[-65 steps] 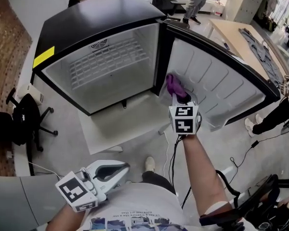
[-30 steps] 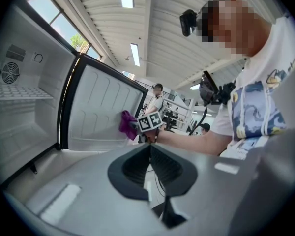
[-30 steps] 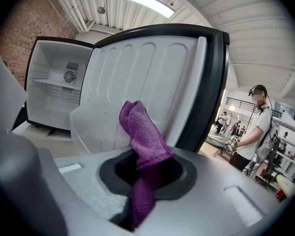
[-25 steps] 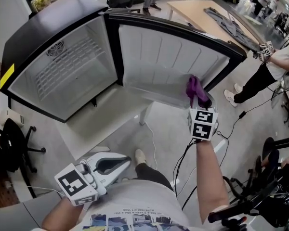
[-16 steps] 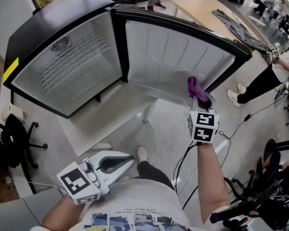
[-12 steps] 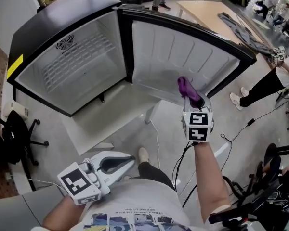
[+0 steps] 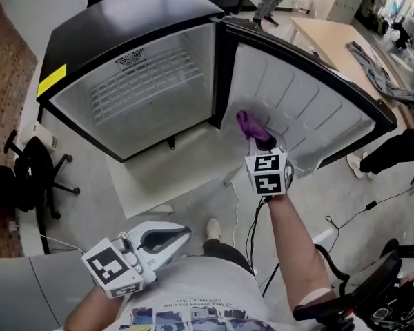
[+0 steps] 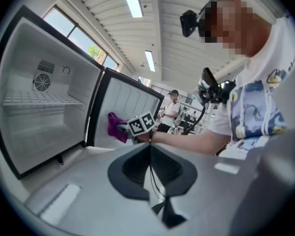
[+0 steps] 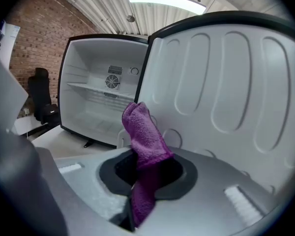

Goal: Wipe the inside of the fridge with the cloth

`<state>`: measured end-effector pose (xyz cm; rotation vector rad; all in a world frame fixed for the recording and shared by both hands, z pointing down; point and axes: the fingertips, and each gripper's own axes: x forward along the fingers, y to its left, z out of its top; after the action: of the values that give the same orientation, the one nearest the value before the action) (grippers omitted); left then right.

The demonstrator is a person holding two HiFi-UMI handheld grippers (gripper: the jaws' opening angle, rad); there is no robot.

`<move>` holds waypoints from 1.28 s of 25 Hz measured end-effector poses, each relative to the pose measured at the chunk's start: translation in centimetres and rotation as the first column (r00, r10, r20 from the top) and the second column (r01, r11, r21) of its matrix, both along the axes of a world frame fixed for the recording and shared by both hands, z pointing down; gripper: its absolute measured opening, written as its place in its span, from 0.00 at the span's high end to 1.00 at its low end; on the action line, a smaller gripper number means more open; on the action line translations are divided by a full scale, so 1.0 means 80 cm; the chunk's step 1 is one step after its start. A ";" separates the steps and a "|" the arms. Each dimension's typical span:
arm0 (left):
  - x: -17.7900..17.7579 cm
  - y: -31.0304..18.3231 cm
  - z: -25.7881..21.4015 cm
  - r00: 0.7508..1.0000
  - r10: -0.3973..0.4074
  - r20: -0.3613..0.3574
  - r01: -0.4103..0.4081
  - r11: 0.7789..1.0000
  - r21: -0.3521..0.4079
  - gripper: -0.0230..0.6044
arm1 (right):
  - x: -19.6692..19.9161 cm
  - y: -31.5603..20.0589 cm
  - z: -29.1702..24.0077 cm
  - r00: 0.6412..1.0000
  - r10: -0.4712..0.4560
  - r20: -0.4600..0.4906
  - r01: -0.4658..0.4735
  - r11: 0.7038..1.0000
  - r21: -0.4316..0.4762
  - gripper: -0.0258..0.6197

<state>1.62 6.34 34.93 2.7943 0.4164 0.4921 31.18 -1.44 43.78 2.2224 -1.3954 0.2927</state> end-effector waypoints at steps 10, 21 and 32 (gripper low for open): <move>-0.003 -0.028 0.001 0.995 -0.093 0.023 0.093 0.996 0.004 0.95 | 0.000 -0.058 0.046 0.998 -0.065 0.021 0.066 0.994 -0.086 0.88; 0.032 -0.017 0.004 1.000 -0.010 0.025 0.010 1.000 -0.008 0.95 | 0.031 -0.017 0.061 1.000 -0.001 0.011 0.002 0.989 -0.147 0.88; 0.053 0.006 0.003 0.995 0.102 0.023 -0.101 0.995 -0.011 0.95 | 0.060 0.056 0.062 0.994 0.107 -0.009 -0.107 0.982 -0.158 0.88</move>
<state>5.88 6.80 35.13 2.7653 0.5566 0.5426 36.00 3.06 48.76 2.1694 -1.2098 0.4252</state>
